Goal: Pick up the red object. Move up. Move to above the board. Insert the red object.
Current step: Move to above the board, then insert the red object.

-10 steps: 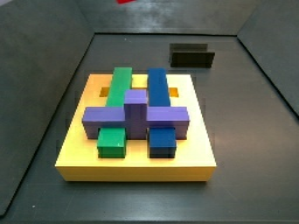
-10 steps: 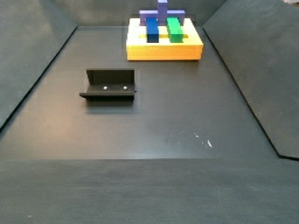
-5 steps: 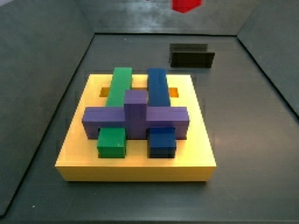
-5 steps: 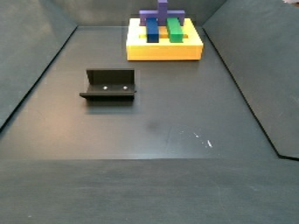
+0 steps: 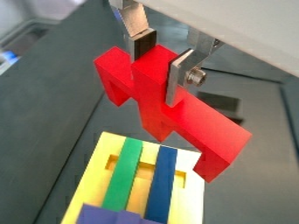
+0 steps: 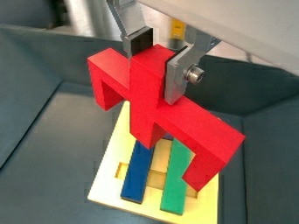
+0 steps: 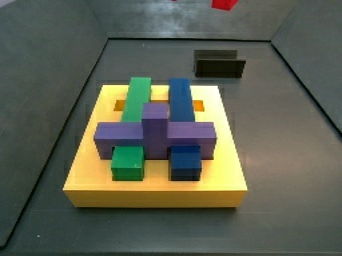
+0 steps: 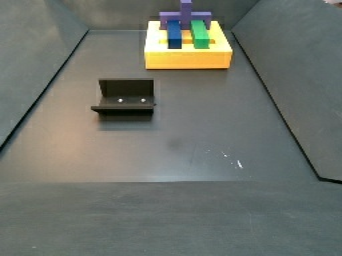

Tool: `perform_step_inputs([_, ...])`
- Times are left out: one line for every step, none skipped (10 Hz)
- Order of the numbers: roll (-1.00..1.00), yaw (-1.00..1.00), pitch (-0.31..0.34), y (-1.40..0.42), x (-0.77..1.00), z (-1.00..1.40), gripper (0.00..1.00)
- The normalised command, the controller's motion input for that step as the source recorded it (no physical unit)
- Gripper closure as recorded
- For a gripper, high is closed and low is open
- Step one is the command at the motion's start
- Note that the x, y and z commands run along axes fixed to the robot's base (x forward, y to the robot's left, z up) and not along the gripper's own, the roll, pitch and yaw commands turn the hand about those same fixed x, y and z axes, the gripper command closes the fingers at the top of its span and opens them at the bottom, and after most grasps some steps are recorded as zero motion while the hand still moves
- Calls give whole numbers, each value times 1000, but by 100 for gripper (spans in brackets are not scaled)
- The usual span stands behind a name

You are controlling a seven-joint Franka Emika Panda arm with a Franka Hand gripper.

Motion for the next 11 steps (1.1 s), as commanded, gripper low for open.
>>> perform_step_inputs([8,1000,131,-18,38,26,100])
perform_step_inputs([13,1000,149,-16,41,28,100])
perform_step_inputs([20,1000,175,-17,45,30,100])
perform_step_inputs([29,1000,211,-19,50,32,100])
perform_step_inputs([42,675,201,-23,58,35,100])
perform_step_inputs([47,402,180,-25,68,33,100])
perform_step_inputs([-130,0,-29,97,-34,-49,100])
perform_step_inputs([-221,0,-37,149,0,-54,100])
perform_step_inputs([-334,0,-43,231,0,-120,100])
perform_step_inputs([-423,0,-51,220,0,-131,100])
perform_step_inputs([-500,31,-80,203,0,-60,100])
